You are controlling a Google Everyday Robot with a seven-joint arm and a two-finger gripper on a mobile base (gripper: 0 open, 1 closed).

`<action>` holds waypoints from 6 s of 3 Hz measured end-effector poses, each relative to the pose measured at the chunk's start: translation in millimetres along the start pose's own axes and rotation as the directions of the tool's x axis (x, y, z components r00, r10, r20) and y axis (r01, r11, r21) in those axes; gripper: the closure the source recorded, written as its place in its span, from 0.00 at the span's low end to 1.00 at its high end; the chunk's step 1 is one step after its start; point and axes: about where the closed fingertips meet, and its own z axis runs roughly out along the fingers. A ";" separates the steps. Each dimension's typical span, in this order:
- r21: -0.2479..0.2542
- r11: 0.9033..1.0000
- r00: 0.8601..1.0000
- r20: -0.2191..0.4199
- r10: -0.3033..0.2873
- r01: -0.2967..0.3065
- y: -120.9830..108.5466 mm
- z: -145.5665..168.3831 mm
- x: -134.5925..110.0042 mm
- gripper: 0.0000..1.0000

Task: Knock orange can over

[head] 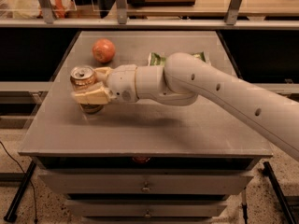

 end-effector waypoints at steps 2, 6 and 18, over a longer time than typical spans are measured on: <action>0.000 1.000 1.000 0.000 0.000 0.000 0.0 0.0 -0.1 1.00; 0.000 1.000 1.000 0.000 -0.001 0.001 0.2 0.1 -0.3 0.61; -0.118 0.980 0.769 -0.607 -0.199 0.160 16.8 -50.9 -38.7 1.00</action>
Offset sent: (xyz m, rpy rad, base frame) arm -0.0111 0.0009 0.0699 -0.0270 -0.1739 0.0055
